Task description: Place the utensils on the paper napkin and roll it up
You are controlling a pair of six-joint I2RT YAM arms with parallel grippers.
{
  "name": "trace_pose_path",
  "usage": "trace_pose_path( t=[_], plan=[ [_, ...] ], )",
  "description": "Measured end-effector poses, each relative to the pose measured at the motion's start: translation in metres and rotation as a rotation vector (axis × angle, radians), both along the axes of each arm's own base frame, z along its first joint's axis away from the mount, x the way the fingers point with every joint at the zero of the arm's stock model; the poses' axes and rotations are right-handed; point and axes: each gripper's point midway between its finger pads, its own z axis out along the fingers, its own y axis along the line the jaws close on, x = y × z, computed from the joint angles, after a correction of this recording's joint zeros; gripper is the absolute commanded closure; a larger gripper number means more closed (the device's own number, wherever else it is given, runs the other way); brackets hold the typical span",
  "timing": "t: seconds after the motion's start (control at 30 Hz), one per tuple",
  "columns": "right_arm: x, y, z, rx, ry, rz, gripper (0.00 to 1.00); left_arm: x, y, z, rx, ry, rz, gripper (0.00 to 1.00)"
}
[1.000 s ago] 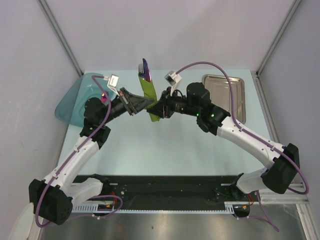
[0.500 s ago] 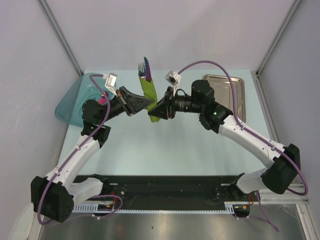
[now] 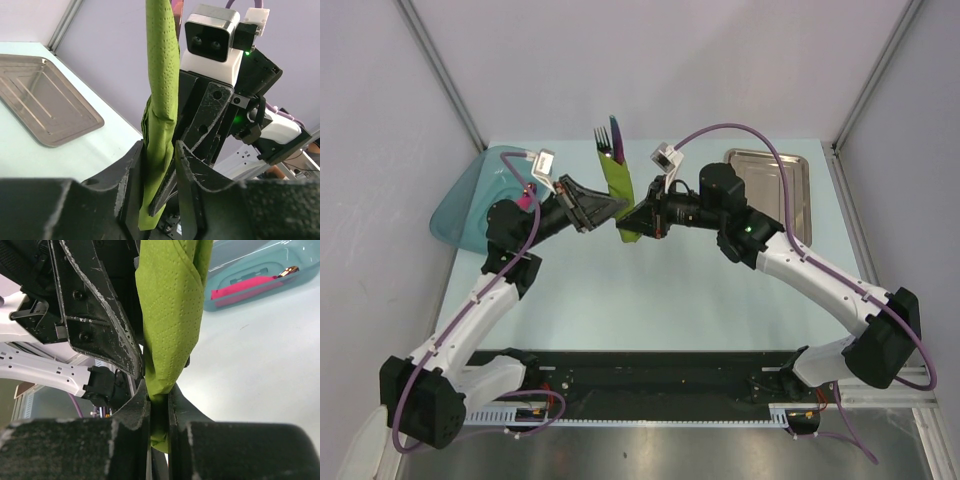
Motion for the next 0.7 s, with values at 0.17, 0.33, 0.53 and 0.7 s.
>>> trace_pose_path(
  t=[0.17, 0.33, 0.53, 0.7],
  plan=[
    [0.001, 0.000, 0.000, 0.002, 0.017, -0.011, 1.00, 0.003, 0.000, -0.003, 0.003, 0.013, 0.022, 0.88],
    [-0.001, 0.001, -0.003, 0.000, 0.053, -0.017, 1.00, 0.005, 0.000, -0.006, 0.028, -0.012, 0.033, 1.00],
    [0.001, 0.003, -0.006, -0.003, 0.061, -0.021, 0.27, 0.014, 0.009, -0.014, 0.082, 0.000, 0.038, 1.00],
    [0.019, -0.010, -0.005, -0.003, 0.045, -0.061, 0.00, 0.053, 0.040, -0.032, 0.224, 0.011, 0.125, 1.00]
  ],
)
